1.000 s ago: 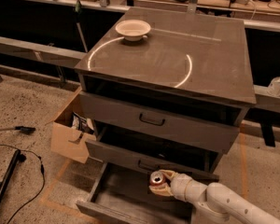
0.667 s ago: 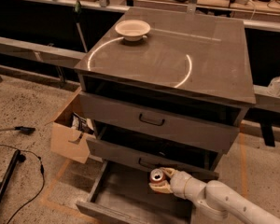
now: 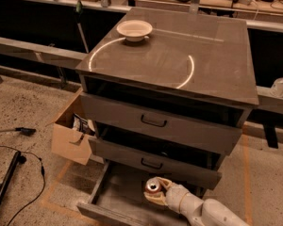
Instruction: Place coke can into bottom drawer
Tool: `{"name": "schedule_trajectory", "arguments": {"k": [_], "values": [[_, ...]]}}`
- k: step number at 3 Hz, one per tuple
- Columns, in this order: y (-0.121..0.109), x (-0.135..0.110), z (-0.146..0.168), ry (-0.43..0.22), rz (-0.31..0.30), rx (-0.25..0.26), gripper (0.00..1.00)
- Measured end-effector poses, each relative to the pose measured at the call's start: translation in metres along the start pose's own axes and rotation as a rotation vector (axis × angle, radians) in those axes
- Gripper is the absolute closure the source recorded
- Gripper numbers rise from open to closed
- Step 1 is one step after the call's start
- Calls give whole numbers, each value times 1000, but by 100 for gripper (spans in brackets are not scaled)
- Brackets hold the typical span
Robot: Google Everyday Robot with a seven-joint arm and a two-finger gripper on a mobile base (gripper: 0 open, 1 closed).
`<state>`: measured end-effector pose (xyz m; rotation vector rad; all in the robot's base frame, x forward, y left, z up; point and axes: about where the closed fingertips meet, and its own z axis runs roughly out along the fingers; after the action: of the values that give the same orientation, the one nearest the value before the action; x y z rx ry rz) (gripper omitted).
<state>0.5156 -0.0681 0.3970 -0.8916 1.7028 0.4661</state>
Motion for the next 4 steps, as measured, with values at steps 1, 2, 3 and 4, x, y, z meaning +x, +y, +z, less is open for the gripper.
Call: {"name": "schedule_trajectory", "arguments": {"k": [1, 2, 3, 4], "values": [[9, 7, 6, -12, 16, 0, 100], [16, 16, 10, -2, 42, 19, 100], [17, 38, 25, -2, 19, 51, 100], [13, 58, 37, 0, -12, 75, 100]]}}
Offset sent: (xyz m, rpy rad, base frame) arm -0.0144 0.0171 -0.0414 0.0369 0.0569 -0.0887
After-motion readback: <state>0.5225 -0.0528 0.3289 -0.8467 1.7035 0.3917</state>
